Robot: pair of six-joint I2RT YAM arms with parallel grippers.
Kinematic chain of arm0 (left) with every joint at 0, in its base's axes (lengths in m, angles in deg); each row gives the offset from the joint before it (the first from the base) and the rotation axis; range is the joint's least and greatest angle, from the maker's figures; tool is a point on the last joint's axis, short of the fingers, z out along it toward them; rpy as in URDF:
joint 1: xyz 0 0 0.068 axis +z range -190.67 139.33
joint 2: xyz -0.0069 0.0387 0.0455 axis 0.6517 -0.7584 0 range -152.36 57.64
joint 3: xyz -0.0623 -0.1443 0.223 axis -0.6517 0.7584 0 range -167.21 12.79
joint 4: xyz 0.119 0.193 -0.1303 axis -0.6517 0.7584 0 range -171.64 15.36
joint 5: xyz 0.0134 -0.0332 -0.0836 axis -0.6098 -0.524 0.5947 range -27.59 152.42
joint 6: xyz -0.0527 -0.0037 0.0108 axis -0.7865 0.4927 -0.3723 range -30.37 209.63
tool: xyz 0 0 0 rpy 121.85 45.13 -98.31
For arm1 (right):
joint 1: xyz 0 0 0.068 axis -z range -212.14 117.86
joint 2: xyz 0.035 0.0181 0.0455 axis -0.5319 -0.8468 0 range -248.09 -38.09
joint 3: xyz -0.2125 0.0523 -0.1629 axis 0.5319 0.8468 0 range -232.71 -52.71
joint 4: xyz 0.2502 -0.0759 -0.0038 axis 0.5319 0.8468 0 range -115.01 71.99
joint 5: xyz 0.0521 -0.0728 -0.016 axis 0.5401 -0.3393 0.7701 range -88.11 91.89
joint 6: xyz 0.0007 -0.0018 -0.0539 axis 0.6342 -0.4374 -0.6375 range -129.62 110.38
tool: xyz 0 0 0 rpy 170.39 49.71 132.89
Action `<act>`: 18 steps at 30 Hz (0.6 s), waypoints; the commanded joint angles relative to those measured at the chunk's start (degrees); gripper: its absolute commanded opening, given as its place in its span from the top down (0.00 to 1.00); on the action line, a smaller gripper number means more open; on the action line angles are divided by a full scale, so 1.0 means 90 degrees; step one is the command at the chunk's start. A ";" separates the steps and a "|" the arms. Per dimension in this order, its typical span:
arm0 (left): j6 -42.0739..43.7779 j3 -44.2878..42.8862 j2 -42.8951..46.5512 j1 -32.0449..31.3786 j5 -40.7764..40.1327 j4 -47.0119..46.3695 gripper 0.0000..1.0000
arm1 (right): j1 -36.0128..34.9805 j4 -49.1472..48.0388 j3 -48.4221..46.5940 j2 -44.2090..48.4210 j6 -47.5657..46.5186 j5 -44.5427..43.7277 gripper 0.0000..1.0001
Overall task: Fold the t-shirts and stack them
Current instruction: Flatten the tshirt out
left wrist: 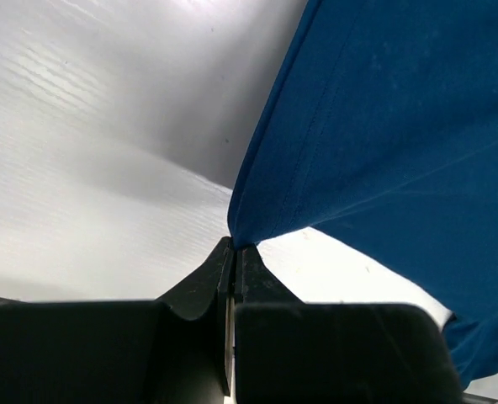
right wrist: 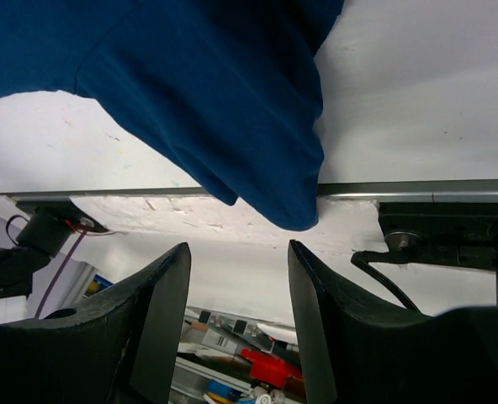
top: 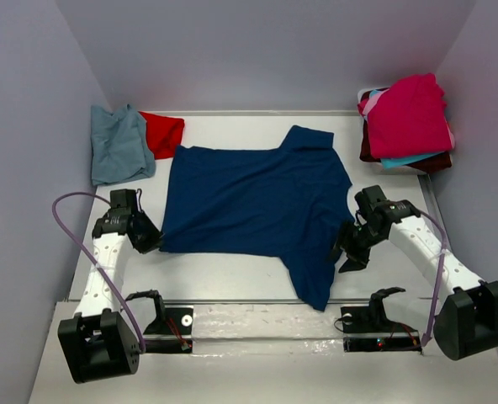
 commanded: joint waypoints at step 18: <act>0.0031 -0.1903 -0.1674 0.0030 0.1184 -0.1590 0.28 | 0.0044 -0.1733 -0.1321 -0.1253 0.0231 -0.0327 0.57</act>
